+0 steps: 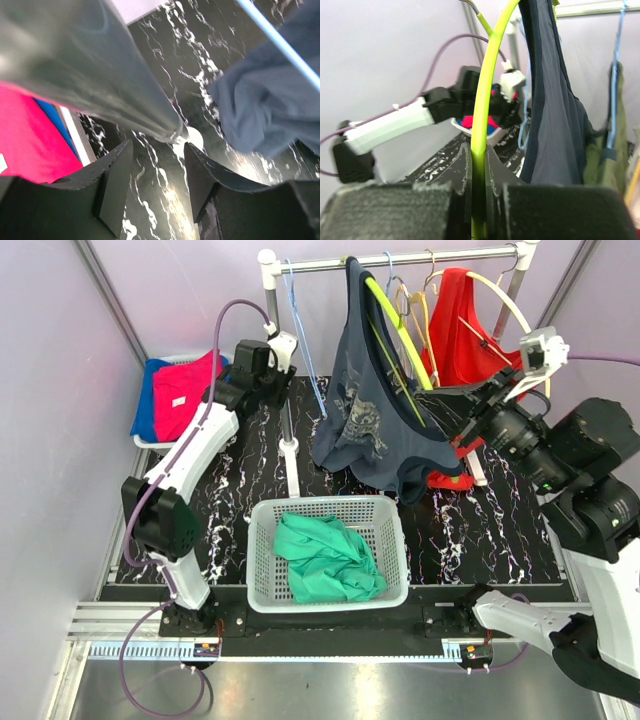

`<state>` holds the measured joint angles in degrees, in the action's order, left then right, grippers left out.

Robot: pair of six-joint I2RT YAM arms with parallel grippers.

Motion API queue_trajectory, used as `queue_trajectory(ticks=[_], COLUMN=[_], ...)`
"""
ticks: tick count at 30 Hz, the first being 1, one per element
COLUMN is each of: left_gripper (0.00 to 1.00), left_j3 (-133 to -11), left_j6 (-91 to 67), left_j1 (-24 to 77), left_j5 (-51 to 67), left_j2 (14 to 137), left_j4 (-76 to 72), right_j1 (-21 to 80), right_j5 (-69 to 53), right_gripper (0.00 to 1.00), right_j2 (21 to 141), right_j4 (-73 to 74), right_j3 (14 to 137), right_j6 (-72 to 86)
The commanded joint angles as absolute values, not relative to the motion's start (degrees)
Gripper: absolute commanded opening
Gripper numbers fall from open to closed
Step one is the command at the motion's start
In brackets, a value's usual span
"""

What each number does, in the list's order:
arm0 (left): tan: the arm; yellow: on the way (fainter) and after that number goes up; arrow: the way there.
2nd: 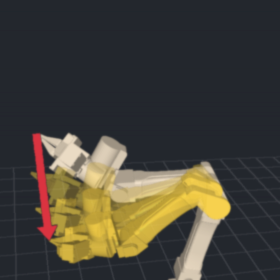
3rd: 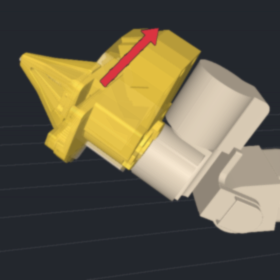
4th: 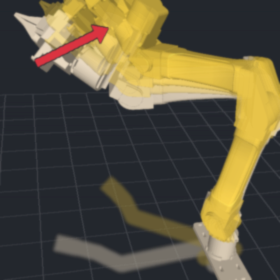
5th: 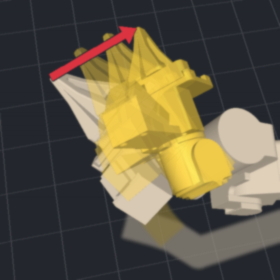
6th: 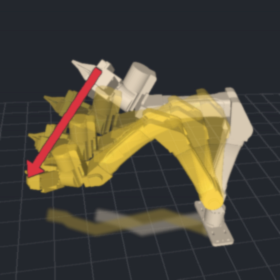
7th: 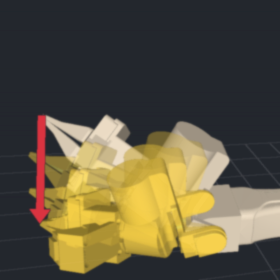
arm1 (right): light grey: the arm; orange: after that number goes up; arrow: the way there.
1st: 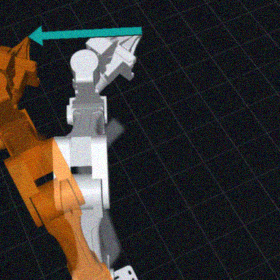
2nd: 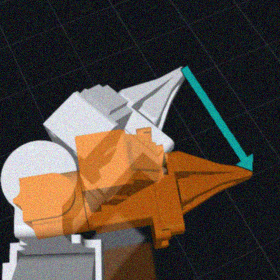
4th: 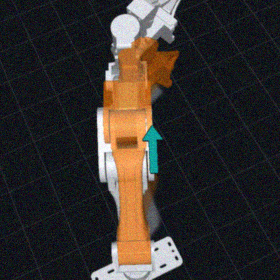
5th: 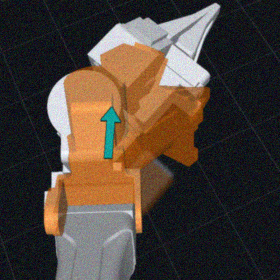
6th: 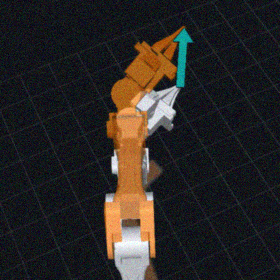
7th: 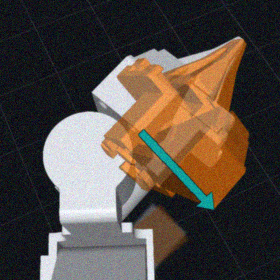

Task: Remove the tank top from the hanger
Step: Pick up the hanger from the clothesline.

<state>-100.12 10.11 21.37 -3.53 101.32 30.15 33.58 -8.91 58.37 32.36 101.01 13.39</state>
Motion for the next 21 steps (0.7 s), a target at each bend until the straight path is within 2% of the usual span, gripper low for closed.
queue_trajectory(ticks=[1, 5, 10, 16, 21], left_gripper=[0.51, 0.53, 0.82, 0.87, 0.88], left_j3=[-107.56, -108.90, -102.93, -95.98, -94.92], left_j6=[11.25, 10.46, 10.28, 9.84, 10.19], left_j1=[19.95, 19.07, 19.25, 19.25, 19.25], left_j5=[-5.71, -4.22, -0.53, 1.30, 0.27], left_j2=[104.49, 104.24, 96.79, 87.64, 84.29], left_j4=[26.10, 27.77, 28.30, 29.52, 30.94], right_j1=[33.40, 33.31, 33.31, 33.40, 33.31], right_j5=[-15.02, -16.96, -19.77, -23.99, -26.71], right_gripper=[0.00, 0.00, 0.00, 0.00, 0.00], right_j2=[55.90, 55.63, 55.55, 60.02, 63.45], right_j4=[19.86, 20.04, 20.39, 24.25, 27.33], right_j3=[106.52, 108.80, 114.68, 128.37, 138.15], right_j6=[13.79, 15.55, 16.35, 17.22, 17.67])
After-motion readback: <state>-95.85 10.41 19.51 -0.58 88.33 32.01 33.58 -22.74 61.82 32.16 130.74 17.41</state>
